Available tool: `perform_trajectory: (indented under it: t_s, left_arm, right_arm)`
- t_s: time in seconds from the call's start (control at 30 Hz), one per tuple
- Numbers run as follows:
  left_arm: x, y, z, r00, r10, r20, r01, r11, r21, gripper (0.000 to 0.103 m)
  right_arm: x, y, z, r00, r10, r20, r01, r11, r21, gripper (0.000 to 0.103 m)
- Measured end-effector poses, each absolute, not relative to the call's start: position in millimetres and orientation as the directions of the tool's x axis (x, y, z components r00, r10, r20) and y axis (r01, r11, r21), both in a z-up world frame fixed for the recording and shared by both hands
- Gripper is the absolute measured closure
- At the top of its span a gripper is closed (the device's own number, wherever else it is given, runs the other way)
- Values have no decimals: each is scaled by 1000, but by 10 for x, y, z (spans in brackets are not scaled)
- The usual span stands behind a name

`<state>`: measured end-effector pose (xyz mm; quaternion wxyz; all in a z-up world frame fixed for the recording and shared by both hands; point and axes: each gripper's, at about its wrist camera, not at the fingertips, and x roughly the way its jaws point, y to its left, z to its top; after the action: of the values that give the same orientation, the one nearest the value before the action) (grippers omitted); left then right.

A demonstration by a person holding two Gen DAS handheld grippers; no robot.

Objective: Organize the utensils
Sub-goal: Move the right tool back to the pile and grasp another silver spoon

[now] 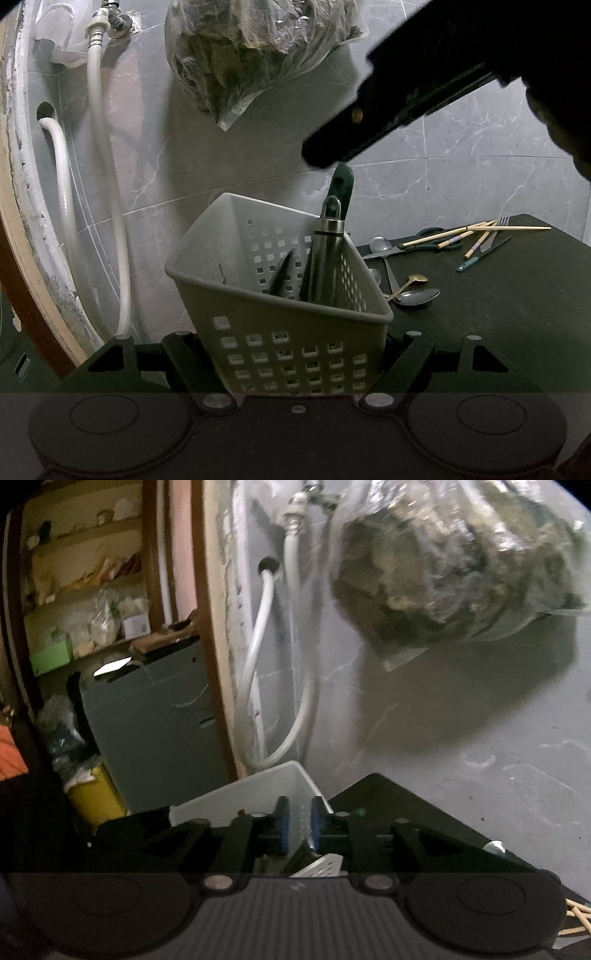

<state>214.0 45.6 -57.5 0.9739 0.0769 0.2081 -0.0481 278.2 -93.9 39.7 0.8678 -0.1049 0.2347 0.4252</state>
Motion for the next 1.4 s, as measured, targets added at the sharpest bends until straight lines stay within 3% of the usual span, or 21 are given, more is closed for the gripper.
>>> perform_trajectory:
  t_s: [0.17, 0.43, 0.9, 1.4]
  left_arm:
    - [2142, 459, -575, 909, -59, -413, 124, 984, 131, 24]
    - [2152, 454, -563, 907, -57, -417, 123, 984, 133, 24]
    - [2192, 407, -535, 899, -18, -438, 86, 987, 137, 24]
    - [2256, 384, -506, 886, 14, -463, 58, 988, 141, 23]
  right_arm:
    - [2799, -1195, 524, 598, 683, -420, -733, 678, 58, 61]
    - [3013, -1730, 392, 726, 529, -440, -539, 834, 115, 9]
    - [3282, -2081, -670, 625, 385, -679, -282, 923, 264, 5]
    - [3624, -2075, -1272, 545, 551, -632, -136, 802, 582, 5]
